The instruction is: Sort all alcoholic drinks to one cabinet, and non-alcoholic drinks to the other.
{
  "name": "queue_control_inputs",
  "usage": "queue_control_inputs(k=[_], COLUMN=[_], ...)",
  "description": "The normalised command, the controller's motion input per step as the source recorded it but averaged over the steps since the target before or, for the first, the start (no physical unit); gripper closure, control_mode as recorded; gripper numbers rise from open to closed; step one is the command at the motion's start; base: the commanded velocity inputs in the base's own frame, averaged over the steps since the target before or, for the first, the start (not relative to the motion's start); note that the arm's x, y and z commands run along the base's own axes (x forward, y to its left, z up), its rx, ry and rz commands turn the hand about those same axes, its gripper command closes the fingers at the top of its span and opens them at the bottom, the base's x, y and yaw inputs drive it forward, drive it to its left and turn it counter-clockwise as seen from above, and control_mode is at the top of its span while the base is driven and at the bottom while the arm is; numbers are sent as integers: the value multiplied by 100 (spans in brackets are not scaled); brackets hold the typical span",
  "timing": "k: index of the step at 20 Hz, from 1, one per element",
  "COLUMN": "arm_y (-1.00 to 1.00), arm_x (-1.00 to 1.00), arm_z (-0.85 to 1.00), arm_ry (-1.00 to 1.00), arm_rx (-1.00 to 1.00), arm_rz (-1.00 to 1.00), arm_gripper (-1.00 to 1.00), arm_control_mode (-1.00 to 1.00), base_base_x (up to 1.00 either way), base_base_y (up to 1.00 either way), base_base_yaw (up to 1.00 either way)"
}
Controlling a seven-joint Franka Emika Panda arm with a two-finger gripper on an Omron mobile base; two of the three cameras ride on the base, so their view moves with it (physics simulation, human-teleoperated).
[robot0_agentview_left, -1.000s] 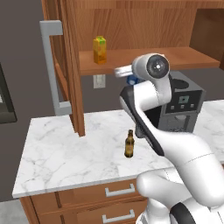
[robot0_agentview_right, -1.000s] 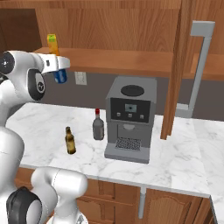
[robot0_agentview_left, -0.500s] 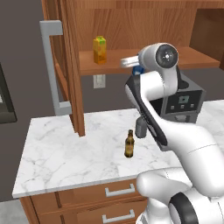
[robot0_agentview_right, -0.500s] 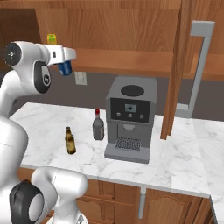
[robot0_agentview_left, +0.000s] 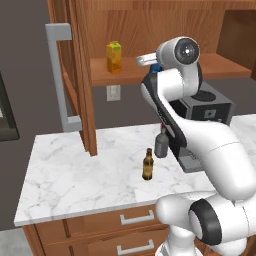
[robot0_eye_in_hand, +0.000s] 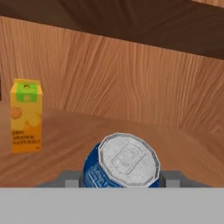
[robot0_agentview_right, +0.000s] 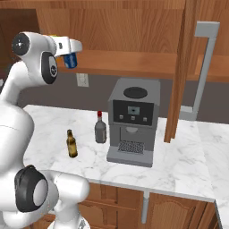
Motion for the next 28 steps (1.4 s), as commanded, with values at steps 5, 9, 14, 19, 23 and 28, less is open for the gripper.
queue_control_inputs(k=[5,9,14,19,23,28], arm_y=[0,0,0,0,0,0], arm_x=[43,46,50,47,46,48], arm_z=[13,0,0,0,0,0], arm_ry=[0,0,0,0,0,0], arm_rx=[0,0,0,0,0,0], arm_rz=[0,0,0,0,0,0], arm_gripper=[100,100,100,100,100,100], arm_control_mode=[-100,-100,-100,-100,-100,-100], base_base_x=[0,0,0,0,0,0], base_base_y=[0,0,0,0,0,0], base_base_yaw=[0,0,0,0,0,0])
